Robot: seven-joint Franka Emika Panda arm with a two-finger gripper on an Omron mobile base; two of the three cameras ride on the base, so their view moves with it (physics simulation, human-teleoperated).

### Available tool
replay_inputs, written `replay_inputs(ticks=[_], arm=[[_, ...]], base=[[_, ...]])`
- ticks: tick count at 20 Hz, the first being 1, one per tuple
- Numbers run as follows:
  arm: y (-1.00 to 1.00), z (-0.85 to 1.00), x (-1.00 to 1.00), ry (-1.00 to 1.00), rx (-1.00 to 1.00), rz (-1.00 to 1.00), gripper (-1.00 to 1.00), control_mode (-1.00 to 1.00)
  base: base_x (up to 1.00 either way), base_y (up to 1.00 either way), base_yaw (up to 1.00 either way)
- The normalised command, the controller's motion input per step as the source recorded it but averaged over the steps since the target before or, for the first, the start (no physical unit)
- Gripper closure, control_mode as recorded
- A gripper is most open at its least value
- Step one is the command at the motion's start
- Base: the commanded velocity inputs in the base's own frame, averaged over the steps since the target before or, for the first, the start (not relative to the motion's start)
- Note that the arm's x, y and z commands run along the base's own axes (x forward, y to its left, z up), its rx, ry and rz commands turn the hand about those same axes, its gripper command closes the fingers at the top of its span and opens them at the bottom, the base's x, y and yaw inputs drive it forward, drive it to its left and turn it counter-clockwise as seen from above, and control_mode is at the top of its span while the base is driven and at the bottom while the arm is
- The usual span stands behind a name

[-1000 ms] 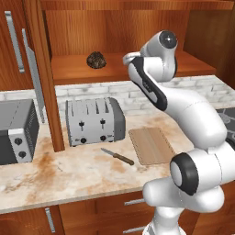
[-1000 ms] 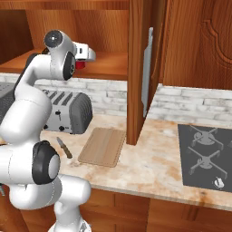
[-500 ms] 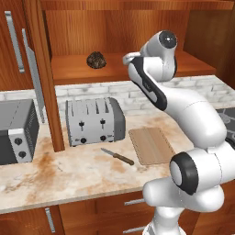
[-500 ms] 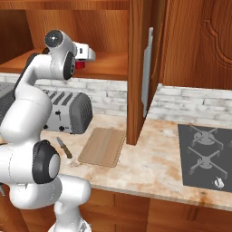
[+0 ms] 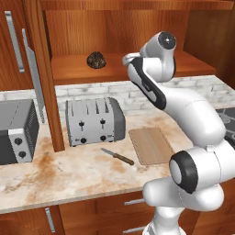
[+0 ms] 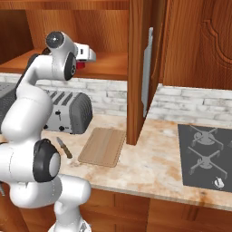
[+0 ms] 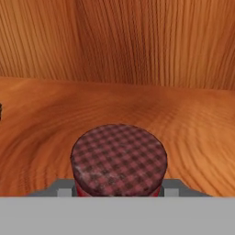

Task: Pick the bread, place it on the cutting board, pick the jam, place it on the counter, and close the cabinet.

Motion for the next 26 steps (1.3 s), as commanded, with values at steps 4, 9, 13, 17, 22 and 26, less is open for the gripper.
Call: replay_inputs(ticks=[4, 9, 13, 17, 22, 26], arm=[[0.00, 0.00, 0.14, 0.00, 0.00, 0.00, 1.00, -1.00], [0.00, 0.04, -0.06, 0.00, 0.00, 0.00, 1.00, -1.00], [0.00, 0.07, -0.18, 0.00, 0.00, 0.00, 1.00, -1.00], [0.00, 0.11, -0.33, 0.00, 0.00, 0.00, 1.00, -1.00], [0.00, 0.03, -0.45, 0.00, 0.00, 0.00, 1.00, -1.00], [0.00, 0.00, -0.47, 0.00, 0.00, 0.00, 1.00, -1.00]], base=[[0.00, 0.00, 0.00], [0.00, 0.00, 0.00], [0.00, 0.00, 0.00], [0.00, 0.00, 0.00], [0.00, 0.00, 0.00], [0.00, 0.00, 0.00]])
